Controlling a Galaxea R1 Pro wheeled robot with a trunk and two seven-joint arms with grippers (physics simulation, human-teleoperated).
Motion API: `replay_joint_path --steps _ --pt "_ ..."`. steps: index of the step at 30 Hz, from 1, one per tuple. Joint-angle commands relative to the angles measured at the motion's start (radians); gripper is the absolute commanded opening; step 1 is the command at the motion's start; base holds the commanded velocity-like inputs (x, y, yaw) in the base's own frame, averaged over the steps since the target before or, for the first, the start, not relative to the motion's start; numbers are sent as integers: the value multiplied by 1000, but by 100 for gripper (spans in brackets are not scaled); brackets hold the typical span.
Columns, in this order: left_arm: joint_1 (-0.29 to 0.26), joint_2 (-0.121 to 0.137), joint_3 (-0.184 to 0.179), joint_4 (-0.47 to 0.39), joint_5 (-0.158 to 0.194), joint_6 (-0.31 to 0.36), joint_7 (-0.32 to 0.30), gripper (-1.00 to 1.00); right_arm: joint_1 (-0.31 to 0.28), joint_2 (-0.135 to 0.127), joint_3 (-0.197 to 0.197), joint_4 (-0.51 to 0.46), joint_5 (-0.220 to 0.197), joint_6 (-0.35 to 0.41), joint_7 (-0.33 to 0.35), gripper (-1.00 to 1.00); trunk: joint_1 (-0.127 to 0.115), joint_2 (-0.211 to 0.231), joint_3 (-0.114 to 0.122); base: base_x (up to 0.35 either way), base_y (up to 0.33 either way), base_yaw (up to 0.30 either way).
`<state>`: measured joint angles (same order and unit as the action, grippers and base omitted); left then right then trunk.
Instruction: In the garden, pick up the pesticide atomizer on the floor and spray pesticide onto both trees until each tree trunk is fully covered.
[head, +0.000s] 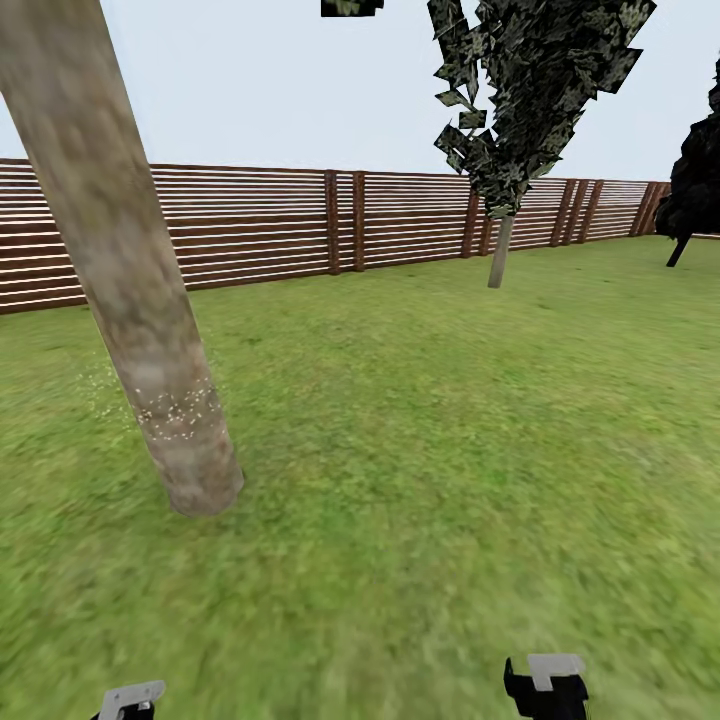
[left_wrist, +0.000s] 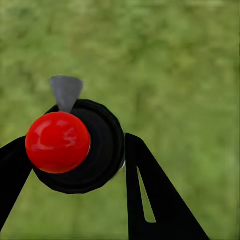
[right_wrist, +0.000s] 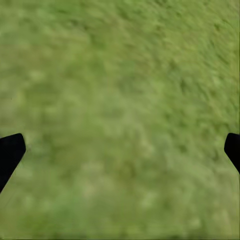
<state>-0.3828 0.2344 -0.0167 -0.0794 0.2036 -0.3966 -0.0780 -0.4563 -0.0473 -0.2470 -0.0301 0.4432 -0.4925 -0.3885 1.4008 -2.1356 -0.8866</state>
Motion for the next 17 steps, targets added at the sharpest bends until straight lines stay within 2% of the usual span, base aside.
replay_joint_path --steps 1,3,4,6,8,11,17 --pt "-1 0 -2 2 11 -2 -8 -100 -1 12 -8 2 11 -1 -2 100 0 0 -1 0 0 0" --pt "-1 -1 -2 3 11 -2 -8 -100 22 36 -8 3 10 1 0 100 0 0 -1 0 0 0" --pt "-1 0 -2 3 11 -2 -8 -100 39 40 -8 3 11 1 0 100 0 0 -1 0 0 0" --pt "-1 -3 -2 2 11 -3 -8 -100 75 42 -9 3 11 2 0 100 0 0 -1 0 0 0" --pt "-1 -10 -2 1 12 -3 -8 -100 87 43 -9 3 11 2 0 100 0 0 -1 0 0 0" --pt "-1 -34 -2 2 11 -2 -8 -100 91 43 -9 3 11 2 0 100 0 0 -1 0 0 0" --pt "-1 -58 -2 1 11 -2 -9 -100 91 43 -9 3 10 2 0 100 0 0 -1 0 0 0"
